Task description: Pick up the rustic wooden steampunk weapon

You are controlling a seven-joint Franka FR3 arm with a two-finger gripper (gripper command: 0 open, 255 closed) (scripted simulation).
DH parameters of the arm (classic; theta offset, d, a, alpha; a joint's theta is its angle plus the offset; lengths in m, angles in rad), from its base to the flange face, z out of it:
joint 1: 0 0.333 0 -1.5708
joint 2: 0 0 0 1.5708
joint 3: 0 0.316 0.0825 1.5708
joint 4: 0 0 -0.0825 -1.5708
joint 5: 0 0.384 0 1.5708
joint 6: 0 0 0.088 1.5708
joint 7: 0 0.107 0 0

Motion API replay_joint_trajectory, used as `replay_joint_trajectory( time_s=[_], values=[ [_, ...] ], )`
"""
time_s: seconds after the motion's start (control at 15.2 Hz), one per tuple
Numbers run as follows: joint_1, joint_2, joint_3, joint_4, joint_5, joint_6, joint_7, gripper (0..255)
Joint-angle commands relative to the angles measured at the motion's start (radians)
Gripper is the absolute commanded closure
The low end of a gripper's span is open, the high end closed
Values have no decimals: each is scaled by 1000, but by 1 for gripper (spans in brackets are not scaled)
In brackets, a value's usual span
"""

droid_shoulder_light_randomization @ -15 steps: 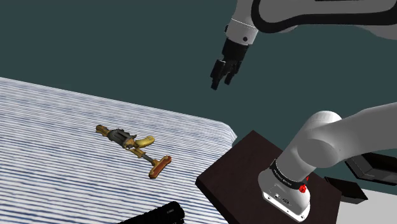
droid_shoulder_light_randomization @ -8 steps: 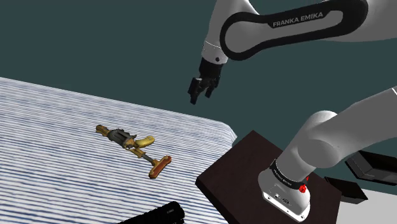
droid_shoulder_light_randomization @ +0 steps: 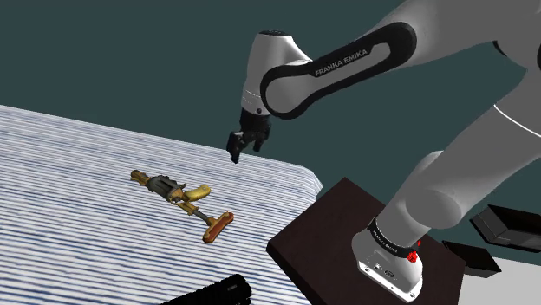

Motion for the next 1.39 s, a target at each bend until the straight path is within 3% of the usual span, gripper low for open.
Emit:
replay_joint_trajectory(
  time_s=[0.0,0.4,0.79,1.32],
  values=[
    [2,72,22,24,-33,47,44,0],
    [34,329,36,143,-197,160,199,0],
    [125,576,-20,311,-344,216,328,0],
    [246,862,-95,577,-429,223,405,0]
  ],
)
